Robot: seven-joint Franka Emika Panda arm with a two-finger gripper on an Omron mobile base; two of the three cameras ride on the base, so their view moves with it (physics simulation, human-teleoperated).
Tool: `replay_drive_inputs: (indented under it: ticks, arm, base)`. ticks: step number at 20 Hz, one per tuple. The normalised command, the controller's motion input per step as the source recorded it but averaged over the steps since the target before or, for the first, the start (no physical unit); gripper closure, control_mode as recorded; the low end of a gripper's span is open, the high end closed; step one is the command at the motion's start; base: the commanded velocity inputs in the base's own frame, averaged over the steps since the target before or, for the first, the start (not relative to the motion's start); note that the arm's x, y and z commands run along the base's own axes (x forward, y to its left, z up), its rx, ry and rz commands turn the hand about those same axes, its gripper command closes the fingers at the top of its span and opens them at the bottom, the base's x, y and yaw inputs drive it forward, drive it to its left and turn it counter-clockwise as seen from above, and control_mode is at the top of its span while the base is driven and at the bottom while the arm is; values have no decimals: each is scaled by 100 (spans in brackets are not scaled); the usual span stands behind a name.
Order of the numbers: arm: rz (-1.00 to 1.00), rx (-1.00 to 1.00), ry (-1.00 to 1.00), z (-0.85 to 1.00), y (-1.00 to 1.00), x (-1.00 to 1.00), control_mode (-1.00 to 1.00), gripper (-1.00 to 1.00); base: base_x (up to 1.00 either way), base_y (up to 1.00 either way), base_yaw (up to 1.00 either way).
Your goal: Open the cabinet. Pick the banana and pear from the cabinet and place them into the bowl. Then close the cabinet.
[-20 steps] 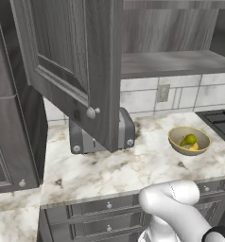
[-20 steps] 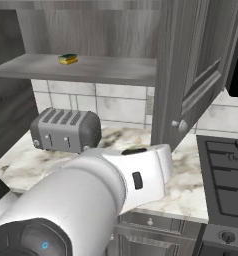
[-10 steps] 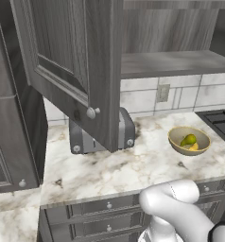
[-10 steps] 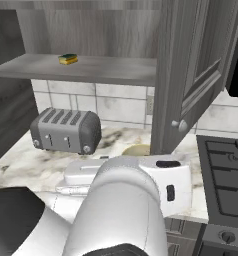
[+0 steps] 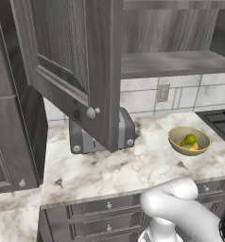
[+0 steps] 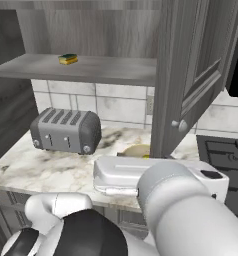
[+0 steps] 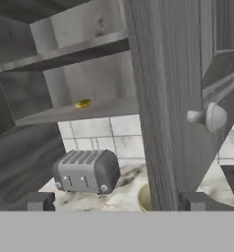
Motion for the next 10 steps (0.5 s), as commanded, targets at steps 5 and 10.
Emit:
replay_drive_inputs:
  ticks: [5,10]
  arm:
    - [13,19,0,-9,-7,28,-100,-100]
    - [13,16,0,-25,0,50,-100,-100]
  base:
    - [0,0,0]
    - [0,0,0]
